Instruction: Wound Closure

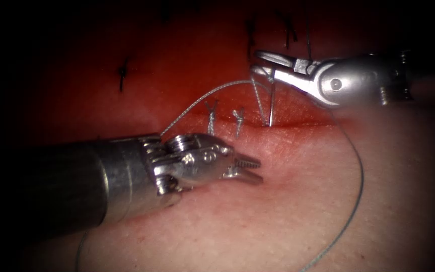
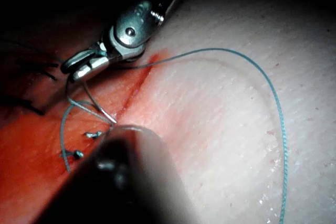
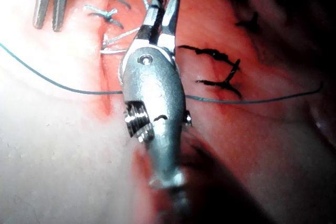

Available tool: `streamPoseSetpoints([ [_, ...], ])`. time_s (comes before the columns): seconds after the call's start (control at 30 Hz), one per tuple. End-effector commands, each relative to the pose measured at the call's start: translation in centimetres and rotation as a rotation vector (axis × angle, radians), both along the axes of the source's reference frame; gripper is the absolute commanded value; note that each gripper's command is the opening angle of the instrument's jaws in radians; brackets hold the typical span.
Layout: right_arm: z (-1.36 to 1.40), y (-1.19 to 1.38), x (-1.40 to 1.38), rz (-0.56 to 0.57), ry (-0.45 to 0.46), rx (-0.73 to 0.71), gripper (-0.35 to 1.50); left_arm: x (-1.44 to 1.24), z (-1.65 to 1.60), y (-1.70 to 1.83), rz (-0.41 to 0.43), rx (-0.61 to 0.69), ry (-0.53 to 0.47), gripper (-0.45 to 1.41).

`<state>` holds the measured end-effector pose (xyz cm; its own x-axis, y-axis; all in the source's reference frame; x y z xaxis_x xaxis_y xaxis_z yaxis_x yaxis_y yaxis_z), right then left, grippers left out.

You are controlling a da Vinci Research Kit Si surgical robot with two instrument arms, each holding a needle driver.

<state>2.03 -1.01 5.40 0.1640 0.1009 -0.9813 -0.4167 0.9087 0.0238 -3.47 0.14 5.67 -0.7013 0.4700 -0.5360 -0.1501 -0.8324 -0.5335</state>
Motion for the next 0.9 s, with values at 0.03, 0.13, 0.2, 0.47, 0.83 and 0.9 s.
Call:
streamPoseSetpoints([
  [0.03, 0.06, 0.03, 0.09, 0.003, 0.009, 0.014, -0.35, -0.06, 0.02, 0.02, 0.000, -0.002, -0.001, 0.20],
  [0.13, 0.07, 0.04, 0.09, 0.011, 0.025, 0.051, -0.35, -0.07, -0.01, 0.00, -0.001, -0.002, 0.000, 0.20],
  [0.2, 0.07, 0.05, 0.09, 0.013, 0.026, 0.070, -0.35, -0.09, -0.02, -0.01, -0.001, -0.002, 0.001, 0.19],
  [0.47, 0.07, 0.06, 0.11, 0.036, 0.038, 0.126, -0.35, -0.11, -0.01, -0.02, -0.001, -0.003, 0.000, 0.19],
  [0.83, 0.09, 0.10, 0.08, 0.052, 0.080, 0.314, -0.35, -0.10, 0.04, -0.01, 0.000, -0.005, 0.000, 0.17],
  [0.9, 0.09, 0.09, 0.08, 0.051, 0.080, 0.347, -0.35, -0.10, 0.04, -0.01, 0.000, -0.005, 0.000, 0.17],
])
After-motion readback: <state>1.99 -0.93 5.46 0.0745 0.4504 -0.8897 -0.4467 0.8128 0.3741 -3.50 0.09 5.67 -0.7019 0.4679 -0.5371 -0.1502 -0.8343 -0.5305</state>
